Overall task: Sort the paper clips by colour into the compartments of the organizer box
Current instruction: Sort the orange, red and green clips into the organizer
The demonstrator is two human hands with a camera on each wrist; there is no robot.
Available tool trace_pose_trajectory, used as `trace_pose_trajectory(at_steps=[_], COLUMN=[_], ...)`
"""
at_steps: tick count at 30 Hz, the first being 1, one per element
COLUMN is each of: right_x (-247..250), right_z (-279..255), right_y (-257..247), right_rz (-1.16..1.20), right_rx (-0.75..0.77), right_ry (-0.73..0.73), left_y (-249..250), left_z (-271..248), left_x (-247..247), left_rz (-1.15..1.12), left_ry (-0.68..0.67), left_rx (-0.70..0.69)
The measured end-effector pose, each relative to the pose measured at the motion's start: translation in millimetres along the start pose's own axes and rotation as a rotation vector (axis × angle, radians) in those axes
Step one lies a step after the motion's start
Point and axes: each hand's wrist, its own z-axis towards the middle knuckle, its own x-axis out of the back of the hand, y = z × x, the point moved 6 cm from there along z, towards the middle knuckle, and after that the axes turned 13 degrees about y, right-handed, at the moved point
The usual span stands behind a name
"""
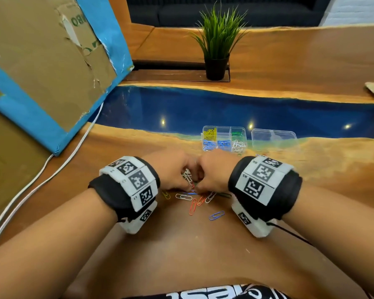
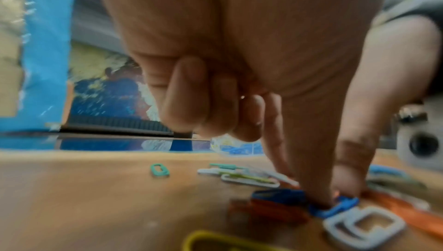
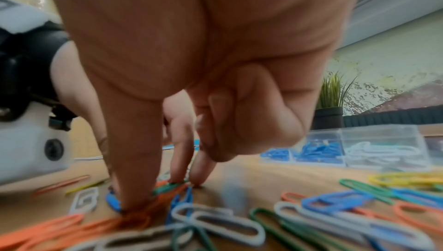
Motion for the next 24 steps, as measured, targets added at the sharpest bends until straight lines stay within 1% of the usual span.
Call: trace_pose_trajectory(at_steps=[3,7,12,15,17,20,22,24], right_x=[-2.0,-2.0,-0.2,6.3,7.5,4.0,2.6,2.7], right_z=[3.7,3.1,0.0,-1.7,-4.3,-8.7,-10.7,-10.2], right_y=[1.9,13.1,14.5,20.4,26.8,30.7,28.3,27.1], right_rz=[-0.036,-0.034,-0.025,0.055,0.239,0.741,1.004,1.143], right_rx=[0.001,-0.036,-0.011,-0.064,-0.149,-0.346,-0.409,-0.428], right_ry=[-0.028,-0.051,-0.032,-0.031,-0.075,-0.172,-0.197,-0.198], left_y=[6.1,12.2,13.1,7.9,1.7,-6.2,-9.8,-11.1], left_z=[2.5,2.8,2.8,2.7,2.5,0.9,-0.4,-1.4], left_x=[4.1,4.4,5.1,8.8,12.2,13.0,10.0,8.2], left_rz=[0.144,0.177,0.073,-0.087,-0.236,-0.485,-0.659,-0.787], left_ry=[0.022,0.006,0.037,0.05,0.054,0.043,0.038,0.043], left_rx=[-0.022,-0.024,-0.052,0.01,0.087,0.206,0.286,0.336])
